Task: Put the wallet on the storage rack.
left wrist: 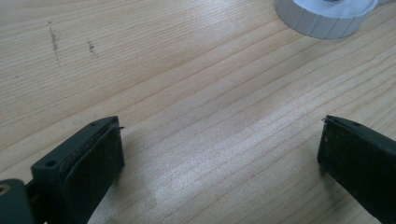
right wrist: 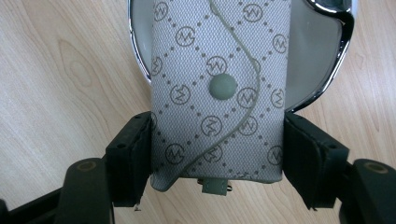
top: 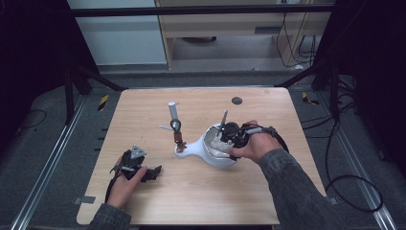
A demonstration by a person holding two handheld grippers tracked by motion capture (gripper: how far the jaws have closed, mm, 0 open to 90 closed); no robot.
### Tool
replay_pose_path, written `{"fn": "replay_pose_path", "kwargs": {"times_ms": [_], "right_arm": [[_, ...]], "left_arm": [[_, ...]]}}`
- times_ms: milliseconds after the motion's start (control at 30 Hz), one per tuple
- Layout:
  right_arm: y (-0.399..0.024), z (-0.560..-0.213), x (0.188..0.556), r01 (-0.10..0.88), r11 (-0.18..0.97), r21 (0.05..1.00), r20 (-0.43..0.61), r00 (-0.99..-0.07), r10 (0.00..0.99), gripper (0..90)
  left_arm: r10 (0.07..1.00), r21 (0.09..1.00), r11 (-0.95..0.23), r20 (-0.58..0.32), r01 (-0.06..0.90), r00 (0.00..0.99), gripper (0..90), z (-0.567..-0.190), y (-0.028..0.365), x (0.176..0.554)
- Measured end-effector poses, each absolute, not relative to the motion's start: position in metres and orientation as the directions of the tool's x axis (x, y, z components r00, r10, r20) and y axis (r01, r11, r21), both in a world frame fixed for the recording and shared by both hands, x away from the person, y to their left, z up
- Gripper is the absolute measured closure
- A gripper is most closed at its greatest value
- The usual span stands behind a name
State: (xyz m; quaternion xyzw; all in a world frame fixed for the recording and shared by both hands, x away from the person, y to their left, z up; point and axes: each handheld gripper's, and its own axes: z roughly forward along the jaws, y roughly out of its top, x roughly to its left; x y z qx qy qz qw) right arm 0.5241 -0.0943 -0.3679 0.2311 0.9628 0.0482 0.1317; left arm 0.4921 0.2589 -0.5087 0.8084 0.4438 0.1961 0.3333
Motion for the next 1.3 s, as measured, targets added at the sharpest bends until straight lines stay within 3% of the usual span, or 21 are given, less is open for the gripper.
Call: {"fn": "replay_pose_path", "kwargs": {"times_ms": [1300], "right_arm": [[-0.083,-0.374,0.535,0.435,0.892,0.124,-0.252,-0.856,0.452,30.8]], "left_arm": [[0.847,0.713,-0.385,0.021,0.586,0.531,0.0,-0.509,0.259,0.492]]}}
